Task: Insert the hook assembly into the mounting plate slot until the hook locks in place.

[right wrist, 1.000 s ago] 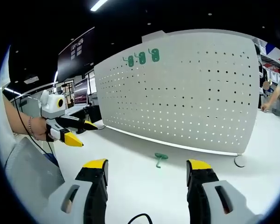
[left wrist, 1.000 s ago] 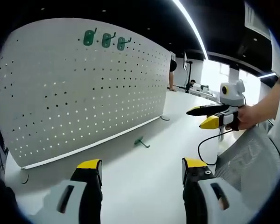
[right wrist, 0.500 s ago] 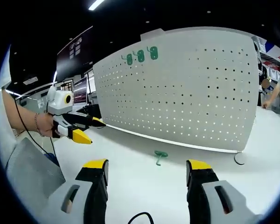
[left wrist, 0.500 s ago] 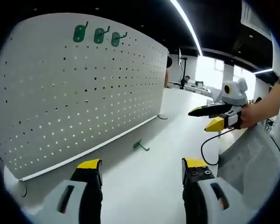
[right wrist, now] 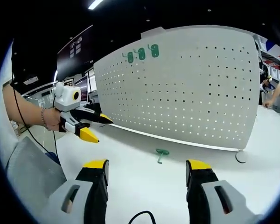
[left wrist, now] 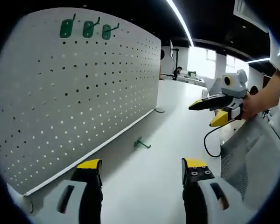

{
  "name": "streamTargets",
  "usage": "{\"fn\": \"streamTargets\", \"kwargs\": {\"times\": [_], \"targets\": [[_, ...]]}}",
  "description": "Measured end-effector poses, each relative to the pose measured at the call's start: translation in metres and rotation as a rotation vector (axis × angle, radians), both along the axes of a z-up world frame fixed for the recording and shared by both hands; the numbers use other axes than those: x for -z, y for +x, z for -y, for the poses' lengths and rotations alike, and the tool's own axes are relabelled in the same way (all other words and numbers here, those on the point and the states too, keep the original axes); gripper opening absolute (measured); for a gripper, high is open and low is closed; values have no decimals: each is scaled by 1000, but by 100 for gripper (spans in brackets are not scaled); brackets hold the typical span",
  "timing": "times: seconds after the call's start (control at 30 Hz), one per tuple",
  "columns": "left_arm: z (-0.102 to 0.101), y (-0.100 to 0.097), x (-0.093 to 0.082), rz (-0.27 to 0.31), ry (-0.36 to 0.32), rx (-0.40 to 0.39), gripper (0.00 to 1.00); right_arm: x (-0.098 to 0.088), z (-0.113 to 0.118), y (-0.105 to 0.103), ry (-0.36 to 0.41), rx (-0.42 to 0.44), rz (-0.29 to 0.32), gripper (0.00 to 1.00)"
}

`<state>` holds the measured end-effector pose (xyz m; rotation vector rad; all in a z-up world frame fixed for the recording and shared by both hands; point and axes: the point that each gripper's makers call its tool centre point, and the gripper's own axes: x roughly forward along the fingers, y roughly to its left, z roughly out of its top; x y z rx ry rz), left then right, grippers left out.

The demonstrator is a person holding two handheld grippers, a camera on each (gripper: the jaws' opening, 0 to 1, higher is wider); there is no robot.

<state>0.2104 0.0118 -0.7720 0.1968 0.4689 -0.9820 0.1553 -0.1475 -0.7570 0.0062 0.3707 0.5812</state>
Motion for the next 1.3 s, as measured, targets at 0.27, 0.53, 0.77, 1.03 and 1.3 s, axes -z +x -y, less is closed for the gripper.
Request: {"fn": "streamTargets", "kwargs": {"times": [0.27, 0.53, 0.77, 1.03, 1.3], "targets": [[6, 4, 8, -24, 36, 58, 73, 0, 0, -1, -2, 0, -3, 64], [15, 11, 10, -34, 70, 104, 73, 3, 0, -1, -12, -4, -10, 64], [23, 14, 17, -31, 137, 162, 72, 5, -1, -1, -14, -8, -16, 64], [35, 20, 21, -26, 190, 217, 71, 7, -2, -2, -21, -14, -22, 64], [51, 26, 24, -29, 237, 285, 71, 8, -3, -2, -21, -15, -26, 64]]}}
